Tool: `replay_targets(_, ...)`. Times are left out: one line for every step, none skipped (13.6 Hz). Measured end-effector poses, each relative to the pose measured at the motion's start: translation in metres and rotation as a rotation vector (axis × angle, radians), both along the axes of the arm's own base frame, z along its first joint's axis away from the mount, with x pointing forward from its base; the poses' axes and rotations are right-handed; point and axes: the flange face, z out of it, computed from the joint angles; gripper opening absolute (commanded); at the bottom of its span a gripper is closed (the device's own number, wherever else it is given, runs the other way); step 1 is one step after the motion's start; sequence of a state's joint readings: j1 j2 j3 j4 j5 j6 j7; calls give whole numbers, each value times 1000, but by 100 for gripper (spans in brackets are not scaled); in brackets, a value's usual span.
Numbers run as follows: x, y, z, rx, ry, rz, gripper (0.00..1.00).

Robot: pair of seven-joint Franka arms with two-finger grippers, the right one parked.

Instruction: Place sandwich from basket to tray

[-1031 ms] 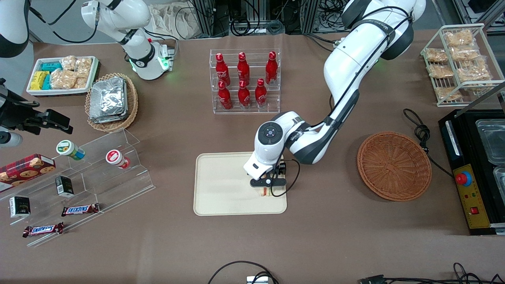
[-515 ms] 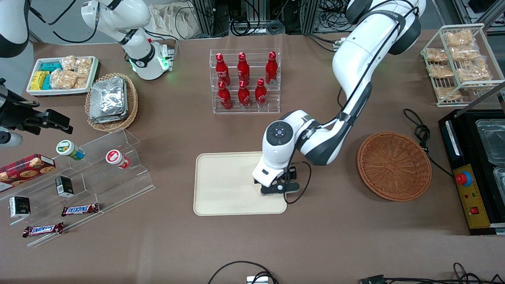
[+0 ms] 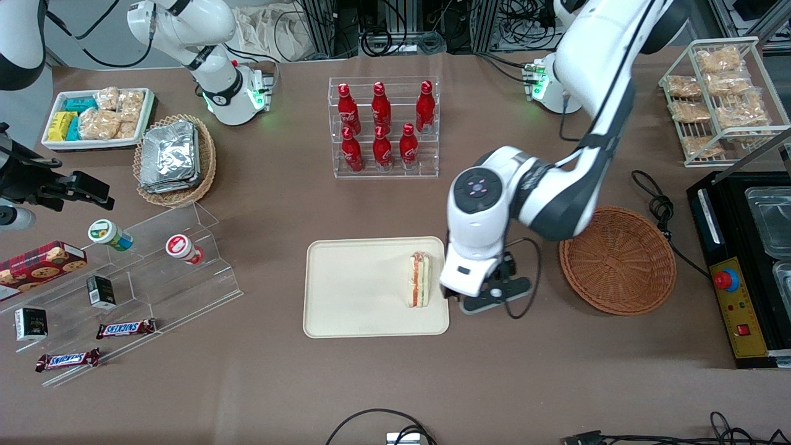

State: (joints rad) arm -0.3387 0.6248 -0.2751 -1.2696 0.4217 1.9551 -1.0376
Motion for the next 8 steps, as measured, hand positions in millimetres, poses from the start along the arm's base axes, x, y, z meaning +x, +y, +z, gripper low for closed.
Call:
replay_targets(5, 16, 15, 2, -12, 24, 100)
replay_targets(10, 34, 29, 8, -19, 40, 100)
replay_targets(15, 53, 43, 23, -15, 42, 100)
replay_targets(17, 75, 57, 36, 0, 38, 100)
replay_targets(19, 98, 74, 35, 19, 29, 100)
replay_targets(20, 120, 92, 26, 30, 9, 100)
replay_targets(19, 141, 109, 21, 43, -8, 100)
replay_targets(17, 160, 122, 22, 64, -17, 100)
